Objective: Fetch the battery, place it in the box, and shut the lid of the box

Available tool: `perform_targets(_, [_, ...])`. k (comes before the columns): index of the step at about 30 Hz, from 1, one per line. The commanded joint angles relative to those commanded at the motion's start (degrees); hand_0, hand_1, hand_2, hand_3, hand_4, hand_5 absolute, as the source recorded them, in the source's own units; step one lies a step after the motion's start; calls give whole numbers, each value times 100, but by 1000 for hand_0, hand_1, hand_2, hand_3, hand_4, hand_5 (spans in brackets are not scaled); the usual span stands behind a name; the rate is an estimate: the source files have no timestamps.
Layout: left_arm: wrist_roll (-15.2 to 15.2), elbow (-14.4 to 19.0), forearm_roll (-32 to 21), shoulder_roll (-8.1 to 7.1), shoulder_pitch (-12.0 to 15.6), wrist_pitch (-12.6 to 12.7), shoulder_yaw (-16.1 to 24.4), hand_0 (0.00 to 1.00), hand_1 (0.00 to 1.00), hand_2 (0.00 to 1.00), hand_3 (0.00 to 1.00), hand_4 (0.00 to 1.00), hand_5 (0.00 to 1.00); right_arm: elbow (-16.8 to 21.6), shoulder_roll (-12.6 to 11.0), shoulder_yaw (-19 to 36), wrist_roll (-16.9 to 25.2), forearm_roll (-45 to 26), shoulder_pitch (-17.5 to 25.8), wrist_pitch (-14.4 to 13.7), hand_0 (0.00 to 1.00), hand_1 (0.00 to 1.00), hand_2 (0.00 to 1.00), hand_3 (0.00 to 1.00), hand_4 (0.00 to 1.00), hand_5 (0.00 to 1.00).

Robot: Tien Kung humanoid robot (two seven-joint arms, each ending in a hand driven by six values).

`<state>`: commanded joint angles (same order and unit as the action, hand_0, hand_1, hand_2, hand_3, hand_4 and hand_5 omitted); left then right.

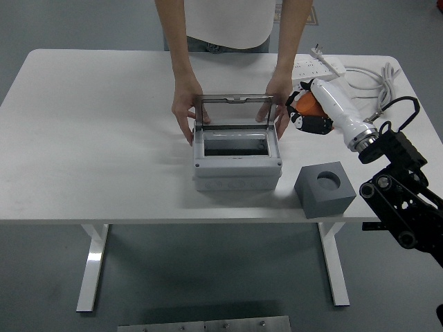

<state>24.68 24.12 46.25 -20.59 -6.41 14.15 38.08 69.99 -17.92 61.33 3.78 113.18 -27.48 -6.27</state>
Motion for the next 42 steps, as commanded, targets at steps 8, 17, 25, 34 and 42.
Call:
perform_targets(8, [37, 9, 41, -18, -17, -7, 33, 625, 701, 600, 566, 569, 32, -167, 220, -531, -468, 488, -429, 307, 231, 232, 277, 383, 235, 17])
perform_targets(17, [86, 20, 98, -35, -36, -10, 85, 626, 700, 601, 566, 569, 33, -277, 456, -968, -699, 560, -700, 452, 222, 234, 274, 385, 245, 19])
perform_targets(25, [109, 26, 138, -39, -59, -30, 105, 626, 701, 600, 565, 568, 32, -445, 779, -1219, -740, 570, -867, 407, 220, 234, 275, 386, 245, 23])
perform_targets(34, [142, 30, 227, -55, -80, -53, 154, 626, 701, 600, 565, 568, 32, -796, 1008, -1577, -692, 544, -1092, 312, 219, 235, 274, 385, 249, 28])
perform_targets(42, [166, 34, 297, -64, -106, -73, 189, 626, 700, 600, 565, 568, 32, -1052, 1123, -1777, -640, 465, -1205, 230, 217, 236, 272, 384, 250, 36])
